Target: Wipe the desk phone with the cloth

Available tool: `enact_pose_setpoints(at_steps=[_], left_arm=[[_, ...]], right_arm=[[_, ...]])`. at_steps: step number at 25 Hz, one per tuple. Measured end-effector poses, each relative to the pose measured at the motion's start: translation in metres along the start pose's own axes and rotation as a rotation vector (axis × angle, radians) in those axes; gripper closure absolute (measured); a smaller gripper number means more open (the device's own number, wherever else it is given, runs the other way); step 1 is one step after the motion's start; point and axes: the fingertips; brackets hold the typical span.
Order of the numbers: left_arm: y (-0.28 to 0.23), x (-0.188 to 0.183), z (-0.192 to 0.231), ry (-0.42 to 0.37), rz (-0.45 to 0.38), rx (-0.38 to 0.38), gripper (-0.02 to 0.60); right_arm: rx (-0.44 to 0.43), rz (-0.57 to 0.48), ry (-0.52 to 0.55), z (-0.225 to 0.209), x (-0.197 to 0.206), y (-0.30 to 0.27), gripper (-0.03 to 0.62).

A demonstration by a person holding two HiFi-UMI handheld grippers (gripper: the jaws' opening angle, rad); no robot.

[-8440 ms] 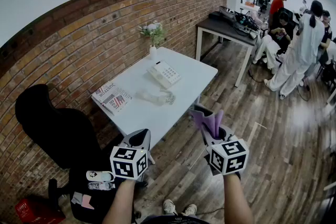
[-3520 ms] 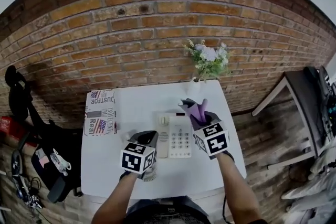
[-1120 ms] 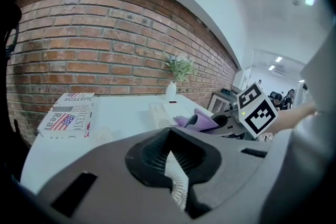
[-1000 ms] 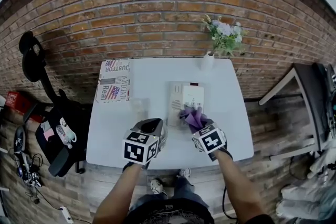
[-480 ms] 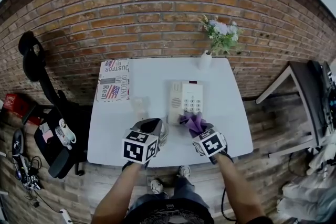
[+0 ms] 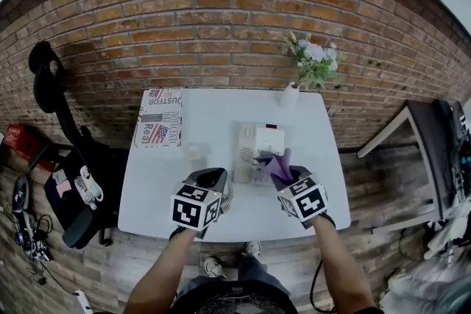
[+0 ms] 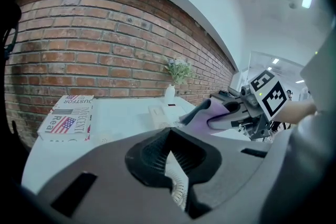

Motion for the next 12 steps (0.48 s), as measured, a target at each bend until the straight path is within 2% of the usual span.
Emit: enact_pose_setpoints(at_steps=[12], left_arm=[[-0.010, -0.018, 0.025, 0.057, -0.016, -0.083, 0.577]], right_arm=[[-0.010, -0.072, 0.111, -0.053, -0.083, -0.013, 0.545]])
Point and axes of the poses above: the fingertips, and each gripper's own axes: y backward along the fingers, z to its left, x out of its underside, and after that the axes turned 7 degrees about z, right-handed
